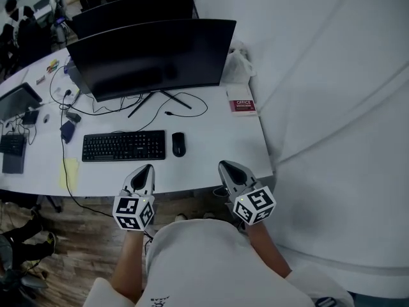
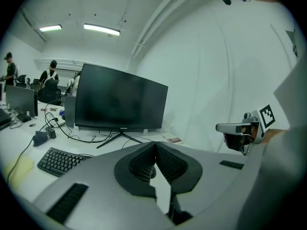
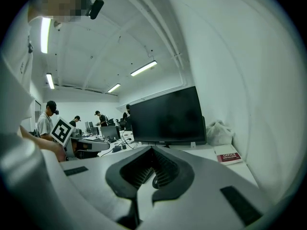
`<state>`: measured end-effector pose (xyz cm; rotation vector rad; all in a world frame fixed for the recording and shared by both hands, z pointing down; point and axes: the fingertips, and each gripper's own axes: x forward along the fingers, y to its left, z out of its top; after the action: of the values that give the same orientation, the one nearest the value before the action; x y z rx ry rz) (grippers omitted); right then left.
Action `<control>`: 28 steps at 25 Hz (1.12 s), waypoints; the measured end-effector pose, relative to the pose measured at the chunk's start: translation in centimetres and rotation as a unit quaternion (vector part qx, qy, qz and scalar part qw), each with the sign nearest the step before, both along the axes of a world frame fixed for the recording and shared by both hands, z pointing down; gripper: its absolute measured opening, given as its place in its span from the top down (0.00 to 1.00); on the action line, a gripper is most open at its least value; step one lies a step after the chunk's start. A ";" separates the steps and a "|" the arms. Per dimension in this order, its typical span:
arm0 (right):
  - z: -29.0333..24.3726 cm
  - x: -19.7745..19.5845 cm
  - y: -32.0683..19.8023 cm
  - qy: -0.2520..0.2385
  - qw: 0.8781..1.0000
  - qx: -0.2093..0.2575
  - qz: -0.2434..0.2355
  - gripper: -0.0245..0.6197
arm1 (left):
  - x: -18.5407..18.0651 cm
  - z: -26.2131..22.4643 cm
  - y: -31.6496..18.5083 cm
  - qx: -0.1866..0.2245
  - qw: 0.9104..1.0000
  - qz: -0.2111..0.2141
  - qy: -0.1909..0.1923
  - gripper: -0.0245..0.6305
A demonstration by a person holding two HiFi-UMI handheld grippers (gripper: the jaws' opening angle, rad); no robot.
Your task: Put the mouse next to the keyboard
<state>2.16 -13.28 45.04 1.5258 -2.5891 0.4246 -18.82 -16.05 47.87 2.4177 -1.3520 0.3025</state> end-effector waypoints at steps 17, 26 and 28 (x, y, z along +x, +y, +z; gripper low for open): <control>-0.2 4.0 -0.6 0.000 0.999 -0.004 -0.043 0.93 | 4.9 0.4 0.3 -0.010 1.000 -0.020 -0.006 0.95; 0.1 4.5 -0.8 0.002 0.999 -0.005 -0.050 0.93 | 5.7 0.6 -0.2 -0.008 0.999 -0.029 -0.012 0.94; 0.1 4.6 -0.8 0.004 0.999 -0.005 -0.050 0.93 | 5.8 0.6 -0.2 -0.006 0.999 -0.030 -0.013 0.95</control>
<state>6.77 -14.04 45.19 1.3854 -2.6383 0.4201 -13.00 -16.22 48.45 2.3663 -1.4276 0.3262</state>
